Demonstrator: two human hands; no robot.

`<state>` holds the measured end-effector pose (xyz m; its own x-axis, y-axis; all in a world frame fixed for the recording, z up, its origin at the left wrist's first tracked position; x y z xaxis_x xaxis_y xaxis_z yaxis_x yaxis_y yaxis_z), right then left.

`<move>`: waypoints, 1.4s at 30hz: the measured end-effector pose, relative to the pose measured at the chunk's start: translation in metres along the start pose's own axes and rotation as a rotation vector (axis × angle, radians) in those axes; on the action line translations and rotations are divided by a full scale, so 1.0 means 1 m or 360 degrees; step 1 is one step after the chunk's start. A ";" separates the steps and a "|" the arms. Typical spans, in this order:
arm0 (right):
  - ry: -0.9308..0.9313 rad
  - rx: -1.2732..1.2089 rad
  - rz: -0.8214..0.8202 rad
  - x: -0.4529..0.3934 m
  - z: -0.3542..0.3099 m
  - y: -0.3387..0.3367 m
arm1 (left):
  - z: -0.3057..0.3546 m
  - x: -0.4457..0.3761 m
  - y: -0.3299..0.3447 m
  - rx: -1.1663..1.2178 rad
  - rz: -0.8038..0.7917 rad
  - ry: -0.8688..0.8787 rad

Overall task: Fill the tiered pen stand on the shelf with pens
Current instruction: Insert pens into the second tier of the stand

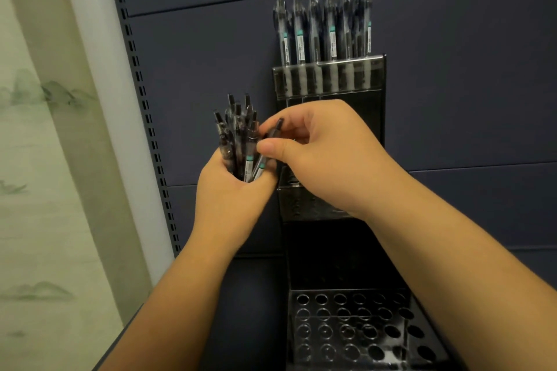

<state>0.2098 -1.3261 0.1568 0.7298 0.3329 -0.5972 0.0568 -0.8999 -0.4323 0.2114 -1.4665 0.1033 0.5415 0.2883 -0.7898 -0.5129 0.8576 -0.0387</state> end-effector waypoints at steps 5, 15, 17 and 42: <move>0.0007 -0.0007 -0.0005 0.000 -0.002 -0.008 | -0.004 -0.002 -0.003 -0.0012 -0.0037 0.0026; 0.0146 -0.0342 -0.0092 0.000 0.001 -0.013 | -0.013 -0.004 -0.006 0.0225 -0.0203 -0.0039; 0.0155 -0.0345 -0.0145 0.000 0.001 -0.014 | -0.018 -0.004 -0.005 0.0353 -0.0228 -0.0095; -0.0153 0.0190 0.0919 -0.011 0.015 -0.095 | -0.057 -0.002 0.003 0.0338 0.0150 -0.0679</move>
<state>0.1862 -1.2402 0.1945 0.5548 -0.1718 -0.8140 -0.4117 -0.9070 -0.0892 0.1709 -1.4884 0.0697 0.7468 0.4799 -0.4605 -0.4498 0.8744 0.1819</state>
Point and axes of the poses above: each hand's wrist, its own x-axis away from the middle knuckle, its own y-axis out of the palm, z = x × y, the point moved 1 cm from there along -x, towards the middle knuckle, and after that the axes turned 6 degrees about y, right-handed, at the moved point
